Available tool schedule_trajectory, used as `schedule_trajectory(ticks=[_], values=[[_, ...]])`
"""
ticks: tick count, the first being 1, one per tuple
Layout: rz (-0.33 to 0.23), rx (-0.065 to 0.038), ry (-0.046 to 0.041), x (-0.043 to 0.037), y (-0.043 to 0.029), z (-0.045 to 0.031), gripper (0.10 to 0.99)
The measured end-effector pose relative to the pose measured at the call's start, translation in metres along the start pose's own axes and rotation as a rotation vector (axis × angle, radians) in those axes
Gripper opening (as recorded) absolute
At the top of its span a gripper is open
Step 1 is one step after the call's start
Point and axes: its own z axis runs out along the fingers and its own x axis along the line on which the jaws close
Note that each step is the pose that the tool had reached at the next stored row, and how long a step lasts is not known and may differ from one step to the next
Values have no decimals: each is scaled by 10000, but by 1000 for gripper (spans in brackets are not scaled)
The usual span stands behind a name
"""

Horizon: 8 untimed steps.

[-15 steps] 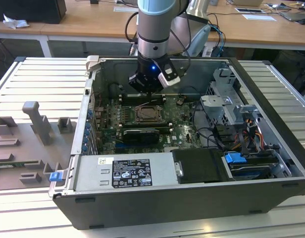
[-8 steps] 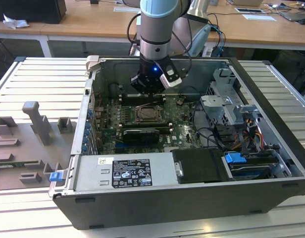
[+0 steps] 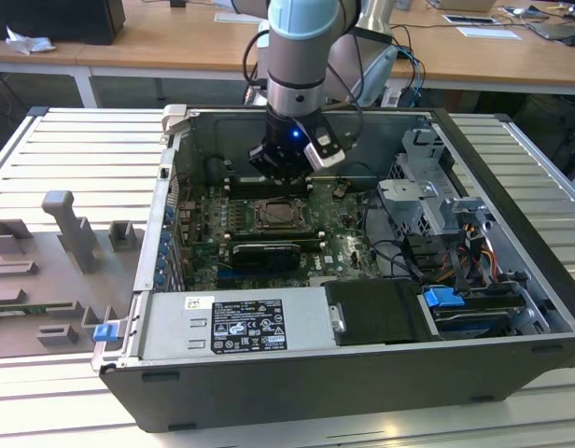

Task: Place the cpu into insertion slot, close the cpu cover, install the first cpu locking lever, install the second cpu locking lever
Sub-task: 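Install the first cpu locking lever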

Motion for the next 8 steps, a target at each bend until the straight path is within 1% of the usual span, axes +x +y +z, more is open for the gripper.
schedule_trajectory(ticks=[3,5,8], values=[[1,39,2,-6,-1,12,106],[0,91,5,-11,-3,25,106],[-1,114,5,-13,-3,29,106]])
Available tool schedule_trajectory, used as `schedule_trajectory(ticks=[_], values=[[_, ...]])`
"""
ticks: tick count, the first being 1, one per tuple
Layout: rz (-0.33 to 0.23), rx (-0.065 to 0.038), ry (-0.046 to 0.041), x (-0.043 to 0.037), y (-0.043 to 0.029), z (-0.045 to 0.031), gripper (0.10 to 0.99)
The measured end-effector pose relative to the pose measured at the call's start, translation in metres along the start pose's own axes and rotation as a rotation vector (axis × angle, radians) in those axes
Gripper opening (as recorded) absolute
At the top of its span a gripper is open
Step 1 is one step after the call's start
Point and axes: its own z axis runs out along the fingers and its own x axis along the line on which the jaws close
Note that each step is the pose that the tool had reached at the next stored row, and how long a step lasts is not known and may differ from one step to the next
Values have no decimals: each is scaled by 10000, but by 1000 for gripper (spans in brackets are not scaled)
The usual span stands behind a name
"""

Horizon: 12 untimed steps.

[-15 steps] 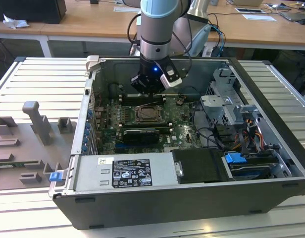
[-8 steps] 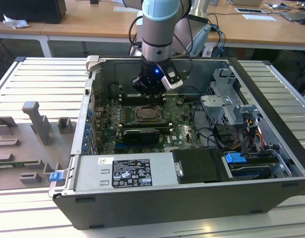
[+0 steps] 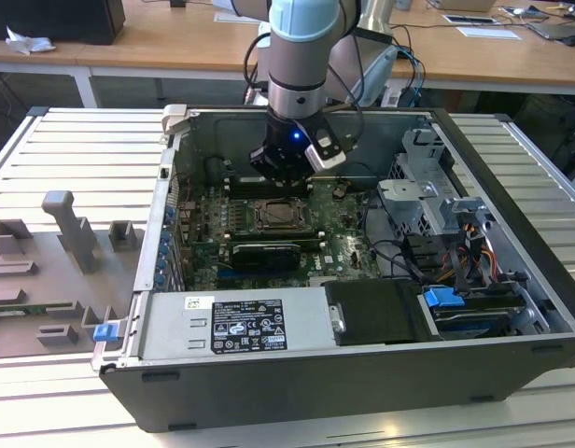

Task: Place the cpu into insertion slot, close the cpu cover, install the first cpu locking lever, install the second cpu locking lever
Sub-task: 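Install the first cpu locking lever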

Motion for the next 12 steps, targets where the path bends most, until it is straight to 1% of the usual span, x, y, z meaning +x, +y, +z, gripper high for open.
schedule_trajectory(ticks=[5,9,12], values=[[-2,31,1,-1,0,2,106],[-2,108,5,-4,-1,10,106],[-1,108,2,-4,-1,24,106]])
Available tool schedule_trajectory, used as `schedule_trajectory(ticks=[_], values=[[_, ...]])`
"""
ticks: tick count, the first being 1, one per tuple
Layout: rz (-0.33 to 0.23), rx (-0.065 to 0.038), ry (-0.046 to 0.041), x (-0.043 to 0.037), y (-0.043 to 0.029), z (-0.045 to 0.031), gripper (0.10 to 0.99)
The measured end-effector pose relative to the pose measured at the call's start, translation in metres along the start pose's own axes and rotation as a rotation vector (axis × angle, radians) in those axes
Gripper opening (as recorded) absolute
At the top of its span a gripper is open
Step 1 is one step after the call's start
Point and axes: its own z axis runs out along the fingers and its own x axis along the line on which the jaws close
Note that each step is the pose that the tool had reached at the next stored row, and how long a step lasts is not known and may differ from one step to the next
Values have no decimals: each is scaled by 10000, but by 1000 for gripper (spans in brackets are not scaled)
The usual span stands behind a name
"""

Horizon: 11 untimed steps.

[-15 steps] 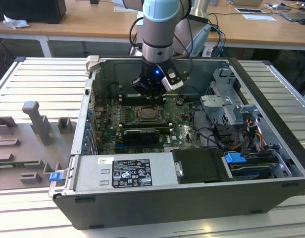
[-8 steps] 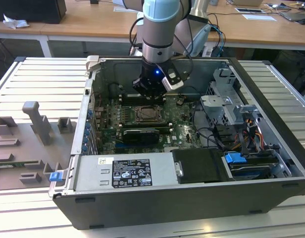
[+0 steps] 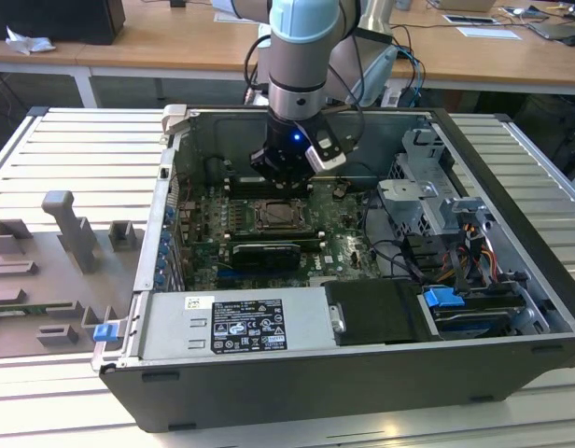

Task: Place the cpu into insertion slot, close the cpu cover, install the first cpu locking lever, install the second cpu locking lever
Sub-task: 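Install the first cpu locking lever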

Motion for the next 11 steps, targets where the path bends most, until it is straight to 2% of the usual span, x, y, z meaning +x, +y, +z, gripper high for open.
schedule_trajectory(ticks=[3,7,9,11], values=[[1,5,5,0,-2,6,106],[-1,-68,-2,-3,1,4,106],[-1,-70,-3,-4,3,-21,106],[-1,-67,-1,-4,7,-83,106]])
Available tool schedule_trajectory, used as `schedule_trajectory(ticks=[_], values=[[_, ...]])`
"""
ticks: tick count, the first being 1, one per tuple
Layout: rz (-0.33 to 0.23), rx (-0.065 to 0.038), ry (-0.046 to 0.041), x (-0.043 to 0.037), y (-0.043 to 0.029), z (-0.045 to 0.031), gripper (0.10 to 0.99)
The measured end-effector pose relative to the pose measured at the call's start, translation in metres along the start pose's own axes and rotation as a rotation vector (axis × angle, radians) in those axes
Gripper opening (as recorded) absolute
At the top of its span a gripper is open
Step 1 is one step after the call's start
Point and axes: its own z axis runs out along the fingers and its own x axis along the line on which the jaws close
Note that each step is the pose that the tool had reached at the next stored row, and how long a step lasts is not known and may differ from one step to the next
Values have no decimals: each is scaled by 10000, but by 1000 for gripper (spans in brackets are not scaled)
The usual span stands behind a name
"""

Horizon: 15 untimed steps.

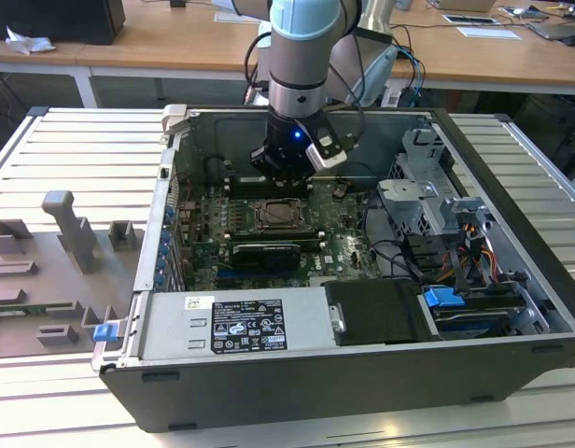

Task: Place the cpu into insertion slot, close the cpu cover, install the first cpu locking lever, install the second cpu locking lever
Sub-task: 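Install the first cpu locking lever, then install the second cpu locking lever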

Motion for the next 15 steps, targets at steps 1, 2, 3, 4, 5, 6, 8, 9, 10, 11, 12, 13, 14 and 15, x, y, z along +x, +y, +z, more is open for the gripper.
schedule_trajectory(ticks=[1,2,3,4,5,6,8,9,10,11,12,13,14,15], values=[[0,2,1,0,2,-23,106],[-1,0,0,-1,3,-38,106],[-3,-3,-1,-1,-2,-37,106],[-2,0,0,0,-17,-39,106],[-1,0,0,1,-24,-40,106],[-1,0,1,1,-28,-40,106],[0,0,0,2,-43,-41,106],[1,-1,0,2,-47,-41,106],[0,0,0,2,-51,-42,106],[0,-1,0,2,-54,-42,106],[-1,-1,0,2,-58,-42,106],[-1,0,0,2,-60,-43,106],[-1,0,1,3,-71,-44,106],[0,0,1,3,-85,-45,106]])
